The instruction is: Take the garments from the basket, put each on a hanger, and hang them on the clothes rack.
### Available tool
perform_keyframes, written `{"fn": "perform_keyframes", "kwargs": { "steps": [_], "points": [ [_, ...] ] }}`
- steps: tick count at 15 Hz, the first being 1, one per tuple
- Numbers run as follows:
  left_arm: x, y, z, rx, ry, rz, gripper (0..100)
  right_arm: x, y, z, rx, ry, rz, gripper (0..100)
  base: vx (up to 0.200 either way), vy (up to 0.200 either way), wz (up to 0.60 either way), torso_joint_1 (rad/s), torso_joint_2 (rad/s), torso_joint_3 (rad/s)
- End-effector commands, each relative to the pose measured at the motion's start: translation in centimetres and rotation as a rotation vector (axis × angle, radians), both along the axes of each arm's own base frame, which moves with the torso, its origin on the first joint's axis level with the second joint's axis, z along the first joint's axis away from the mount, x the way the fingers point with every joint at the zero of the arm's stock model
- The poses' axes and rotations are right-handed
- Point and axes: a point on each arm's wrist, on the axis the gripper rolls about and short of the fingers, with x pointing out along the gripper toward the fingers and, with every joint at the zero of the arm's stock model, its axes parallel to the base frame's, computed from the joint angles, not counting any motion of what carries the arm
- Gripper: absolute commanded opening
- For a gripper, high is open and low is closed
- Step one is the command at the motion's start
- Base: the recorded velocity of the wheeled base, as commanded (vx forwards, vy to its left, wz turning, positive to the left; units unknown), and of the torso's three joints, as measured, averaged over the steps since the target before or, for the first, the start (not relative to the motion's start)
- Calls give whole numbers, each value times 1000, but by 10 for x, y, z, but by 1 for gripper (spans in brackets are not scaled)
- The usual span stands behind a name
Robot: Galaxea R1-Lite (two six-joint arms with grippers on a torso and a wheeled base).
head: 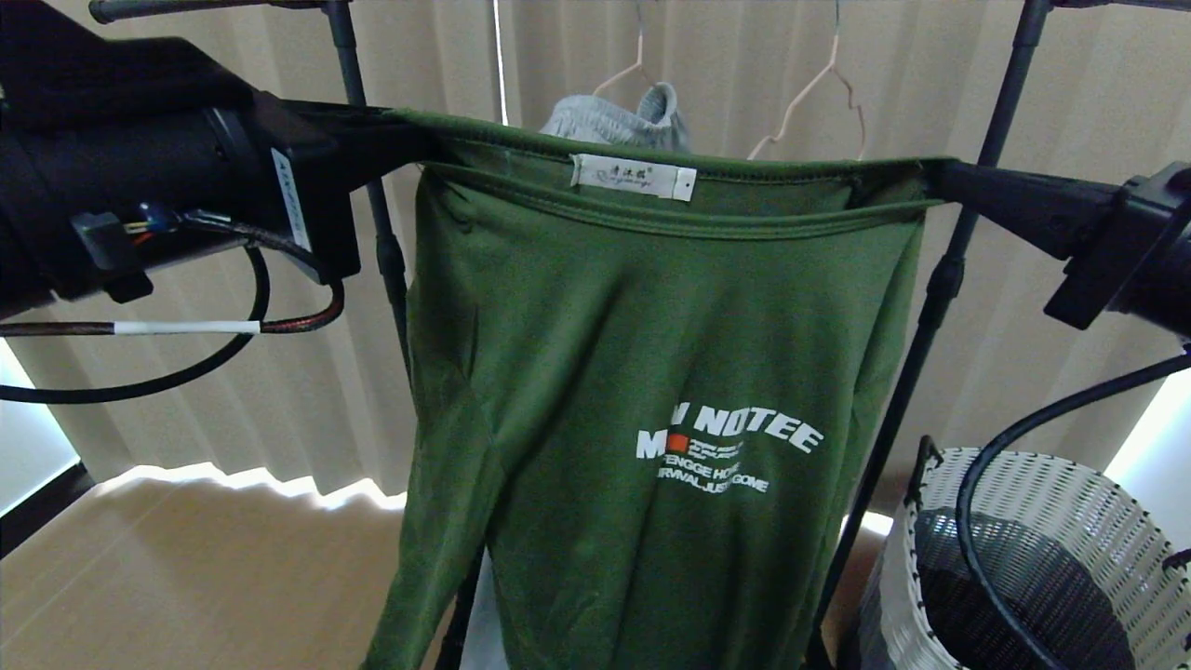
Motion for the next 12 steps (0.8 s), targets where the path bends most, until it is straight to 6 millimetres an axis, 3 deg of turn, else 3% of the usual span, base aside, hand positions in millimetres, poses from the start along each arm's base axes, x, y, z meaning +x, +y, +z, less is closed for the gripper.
{"fn": "perform_keyframes", "kwargs": {
  "steps": [1,8,12],
  "points": [
    [2,-1,0,1,1,0,0,15,9,-1,-4,11,1,0,0,0,0,0,0,0],
    [3,-2,-12,22,31,5,0,17,9,-1,-2,7,-7,0,0,0,0,0,0,0],
    [13,-7,-20,41,57,16,0,20,-3,1,1,-1,-58,0,0,0,0,0,0,0]
  ]
}}
